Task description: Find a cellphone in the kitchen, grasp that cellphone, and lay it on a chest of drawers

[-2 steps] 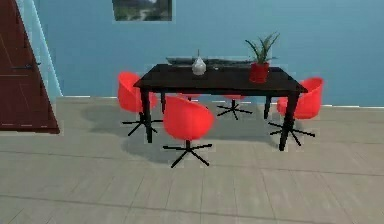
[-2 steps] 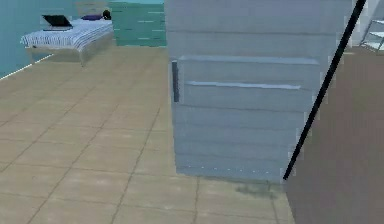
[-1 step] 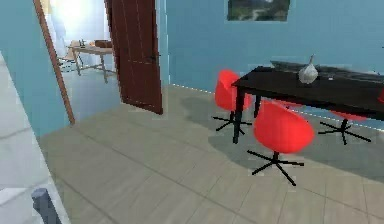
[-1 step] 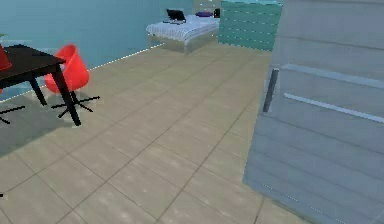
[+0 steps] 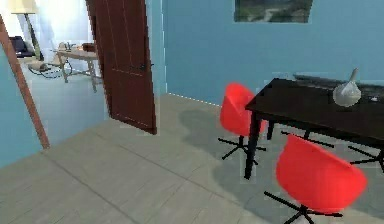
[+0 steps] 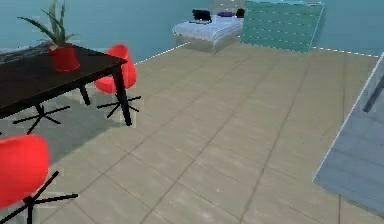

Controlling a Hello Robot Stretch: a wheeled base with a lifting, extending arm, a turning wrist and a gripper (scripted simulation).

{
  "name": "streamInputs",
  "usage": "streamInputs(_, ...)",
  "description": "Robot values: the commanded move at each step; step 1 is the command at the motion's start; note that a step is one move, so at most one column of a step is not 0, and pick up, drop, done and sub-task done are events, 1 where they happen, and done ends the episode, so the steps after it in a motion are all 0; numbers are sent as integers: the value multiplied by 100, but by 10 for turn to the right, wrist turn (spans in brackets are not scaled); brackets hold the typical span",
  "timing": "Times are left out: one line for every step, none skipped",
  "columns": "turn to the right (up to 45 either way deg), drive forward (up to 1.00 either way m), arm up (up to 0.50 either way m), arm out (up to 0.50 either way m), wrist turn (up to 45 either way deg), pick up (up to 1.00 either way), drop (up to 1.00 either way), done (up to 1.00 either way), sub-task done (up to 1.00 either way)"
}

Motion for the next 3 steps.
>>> streamInputs(-270,0,0,0,0,0,0,0,0)
streamInputs(0,100,0,0,0,0,0,0,0)
streamInputs(-30,0,0,0,0,0,0,0,0)
